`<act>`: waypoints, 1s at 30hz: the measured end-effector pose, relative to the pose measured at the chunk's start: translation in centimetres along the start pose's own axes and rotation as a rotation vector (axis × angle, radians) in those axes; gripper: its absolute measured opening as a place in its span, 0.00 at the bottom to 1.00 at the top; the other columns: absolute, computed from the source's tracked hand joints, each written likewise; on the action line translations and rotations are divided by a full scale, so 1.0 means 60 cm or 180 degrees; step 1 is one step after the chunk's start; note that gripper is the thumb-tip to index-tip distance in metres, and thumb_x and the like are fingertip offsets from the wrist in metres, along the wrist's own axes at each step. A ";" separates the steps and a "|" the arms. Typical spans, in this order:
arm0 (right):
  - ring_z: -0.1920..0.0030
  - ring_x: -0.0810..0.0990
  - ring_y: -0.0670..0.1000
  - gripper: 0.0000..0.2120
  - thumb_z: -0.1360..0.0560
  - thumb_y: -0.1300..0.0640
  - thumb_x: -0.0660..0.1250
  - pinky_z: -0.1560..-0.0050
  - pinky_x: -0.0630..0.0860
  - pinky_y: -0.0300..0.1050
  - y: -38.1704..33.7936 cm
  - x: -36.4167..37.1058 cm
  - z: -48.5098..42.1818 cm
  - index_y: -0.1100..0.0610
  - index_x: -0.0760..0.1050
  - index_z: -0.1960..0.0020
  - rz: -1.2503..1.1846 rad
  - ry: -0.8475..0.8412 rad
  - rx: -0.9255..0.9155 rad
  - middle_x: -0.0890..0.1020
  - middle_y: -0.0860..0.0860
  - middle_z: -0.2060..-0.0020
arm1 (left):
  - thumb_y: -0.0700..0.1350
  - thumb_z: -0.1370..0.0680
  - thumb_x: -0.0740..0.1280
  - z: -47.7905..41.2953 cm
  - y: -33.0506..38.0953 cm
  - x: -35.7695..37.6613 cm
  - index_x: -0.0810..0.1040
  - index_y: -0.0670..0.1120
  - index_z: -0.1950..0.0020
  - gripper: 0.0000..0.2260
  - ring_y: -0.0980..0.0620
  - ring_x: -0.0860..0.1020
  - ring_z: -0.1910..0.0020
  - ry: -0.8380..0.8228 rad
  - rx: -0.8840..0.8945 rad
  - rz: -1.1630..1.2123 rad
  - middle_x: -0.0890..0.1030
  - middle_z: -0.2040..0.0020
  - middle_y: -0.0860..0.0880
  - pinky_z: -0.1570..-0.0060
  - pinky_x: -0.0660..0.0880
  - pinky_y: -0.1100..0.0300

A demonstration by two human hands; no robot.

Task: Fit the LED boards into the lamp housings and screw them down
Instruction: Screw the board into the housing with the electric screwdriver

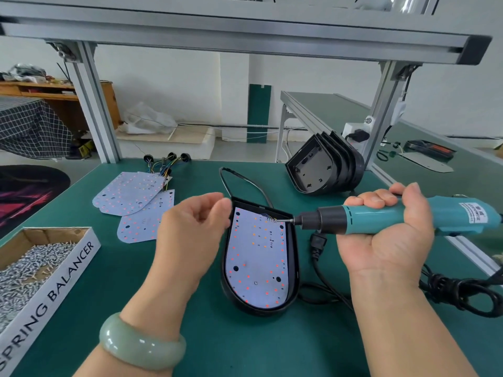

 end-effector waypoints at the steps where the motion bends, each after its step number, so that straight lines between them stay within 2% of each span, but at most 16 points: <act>1: 0.73 0.69 0.44 0.09 0.23 0.54 0.63 0.65 0.70 0.37 0.000 0.000 0.000 0.53 0.69 0.61 0.0001 0.0012 0.0005 0.70 0.44 0.72 | 0.44 0.24 0.68 -0.006 -0.008 -0.002 0.81 0.50 0.53 0.03 0.63 0.79 0.70 0.0078 -0.0179 0.0118 0.83 0.69 0.55 0.65 0.74 0.71; 3: 0.73 0.69 0.44 0.09 0.23 0.54 0.63 0.65 0.70 0.38 0.000 -0.001 -0.001 0.53 0.69 0.61 0.0003 0.0024 0.0008 0.70 0.44 0.72 | 0.41 0.23 0.67 -0.013 -0.021 -0.001 0.80 0.48 0.53 0.03 0.61 0.79 0.69 0.0068 -0.0440 0.0327 0.82 0.68 0.53 0.61 0.74 0.66; 5: 0.73 0.69 0.44 0.09 0.23 0.54 0.64 0.65 0.70 0.38 0.000 -0.002 -0.001 0.53 0.70 0.61 0.0008 0.0045 -0.0005 0.70 0.44 0.72 | 0.41 0.23 0.67 -0.018 -0.032 -0.002 0.80 0.50 0.55 0.04 0.62 0.79 0.70 0.0128 -0.0459 0.0258 0.82 0.67 0.53 0.61 0.74 0.66; 7: 0.73 0.69 0.44 0.09 0.23 0.55 0.64 0.65 0.70 0.38 -0.001 -0.003 -0.001 0.53 0.70 0.61 0.0023 0.0061 -0.0020 0.70 0.44 0.72 | 0.42 0.23 0.68 -0.025 -0.038 -0.010 0.79 0.52 0.55 0.04 0.62 0.79 0.70 0.0228 -0.0338 -0.0049 0.82 0.69 0.54 0.64 0.74 0.66; 10: 0.73 0.70 0.44 0.09 0.23 0.55 0.64 0.65 0.70 0.38 -0.001 -0.005 -0.003 0.53 0.70 0.62 0.0054 0.0098 -0.0014 0.70 0.44 0.72 | 0.44 0.23 0.68 -0.035 -0.041 -0.026 0.80 0.50 0.49 0.05 0.57 0.80 0.64 0.0355 -0.0221 -0.0495 0.81 0.66 0.54 0.63 0.75 0.63; 13: 0.73 0.69 0.44 0.09 0.23 0.55 0.64 0.66 0.71 0.37 -0.001 -0.006 -0.005 0.52 0.70 0.62 0.0114 0.0121 0.0004 0.70 0.44 0.72 | 0.43 0.24 0.68 -0.028 -0.027 -0.027 0.82 0.51 0.50 0.05 0.59 0.79 0.65 0.0256 -0.0016 -0.0753 0.81 0.66 0.55 0.66 0.73 0.68; 15: 0.73 0.69 0.44 0.10 0.23 0.55 0.64 0.66 0.70 0.37 -0.002 -0.007 -0.006 0.52 0.69 0.63 0.0156 0.0138 0.0001 0.70 0.44 0.72 | 0.44 0.26 0.69 -0.009 -0.005 -0.018 0.81 0.55 0.57 0.06 0.64 0.78 0.67 -0.0113 0.0429 -0.1102 0.82 0.67 0.60 0.68 0.69 0.76; 16: 0.73 0.69 0.44 0.10 0.23 0.56 0.64 0.67 0.70 0.37 -0.002 -0.007 -0.006 0.52 0.69 0.63 0.0169 0.0140 -0.0007 0.70 0.44 0.72 | 0.44 0.27 0.70 0.003 0.008 -0.008 0.81 0.56 0.61 0.06 0.66 0.77 0.67 -0.0444 0.0680 -0.1343 0.81 0.66 0.63 0.67 0.69 0.77; 17: 0.73 0.69 0.44 0.10 0.23 0.56 0.64 0.67 0.70 0.37 -0.001 -0.008 -0.007 0.52 0.69 0.63 0.0183 0.0148 -0.0022 0.70 0.44 0.72 | 0.44 0.28 0.70 0.016 0.022 0.005 0.81 0.56 0.62 0.06 0.66 0.77 0.66 -0.0842 0.0871 -0.1607 0.81 0.65 0.64 0.65 0.69 0.76; 19: 0.73 0.69 0.45 0.10 0.23 0.56 0.64 0.67 0.70 0.36 0.000 -0.009 -0.007 0.52 0.69 0.63 0.0208 0.0181 -0.0044 0.70 0.44 0.72 | 0.46 0.27 0.69 0.036 0.036 0.036 0.82 0.55 0.59 0.04 0.62 0.78 0.62 -0.1623 0.1101 -0.2358 0.82 0.62 0.60 0.60 0.72 0.70; 21: 0.73 0.69 0.45 0.10 0.23 0.56 0.64 0.67 0.70 0.36 0.001 -0.009 -0.007 0.53 0.68 0.62 0.0195 0.0199 -0.0032 0.70 0.44 0.72 | 0.46 0.26 0.68 0.045 0.035 0.065 0.83 0.54 0.55 0.05 0.55 0.79 0.56 -0.2065 0.1157 -0.3048 0.83 0.57 0.55 0.54 0.76 0.61; 23: 0.73 0.69 0.45 0.10 0.23 0.56 0.64 0.67 0.70 0.36 0.002 -0.010 -0.008 0.53 0.68 0.62 0.0190 0.0207 -0.0011 0.70 0.44 0.72 | 0.43 0.27 0.67 0.048 0.027 0.089 0.79 0.49 0.59 0.02 0.48 0.77 0.57 -0.2161 0.1125 -0.3557 0.80 0.60 0.51 0.59 0.75 0.57; 24: 0.73 0.69 0.45 0.10 0.23 0.56 0.64 0.67 0.70 0.36 0.002 -0.010 -0.008 0.52 0.68 0.62 0.0204 0.0210 -0.0003 0.70 0.44 0.72 | 0.42 0.27 0.66 0.051 0.022 0.099 0.75 0.47 0.62 0.04 0.46 0.75 0.59 -0.2141 0.1149 -0.3767 0.77 0.63 0.50 0.63 0.72 0.57; 26: 0.73 0.69 0.44 0.11 0.23 0.56 0.64 0.67 0.70 0.36 0.001 -0.011 -0.009 0.52 0.68 0.63 0.0212 0.0218 0.0013 0.70 0.44 0.72 | 0.41 0.26 0.64 0.055 0.012 0.112 0.69 0.48 0.61 0.05 0.45 0.71 0.60 -0.2163 0.1076 -0.4037 0.75 0.61 0.48 0.63 0.68 0.58; 30: 0.74 0.69 0.45 0.13 0.23 0.57 0.64 0.68 0.70 0.35 0.003 -0.011 -0.009 0.52 0.69 0.66 0.0187 0.0270 0.0043 0.70 0.44 0.73 | 0.41 0.26 0.62 0.055 0.002 0.115 0.71 0.50 0.57 0.03 0.46 0.72 0.58 -0.2246 0.1036 -0.4158 0.77 0.55 0.49 0.62 0.67 0.58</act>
Point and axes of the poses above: each hand's wrist, its own z-axis away from the middle knuckle, its own x-axis out of the palm, y = z × x, the point moved 2 cm from there along -z, towards the middle knuckle
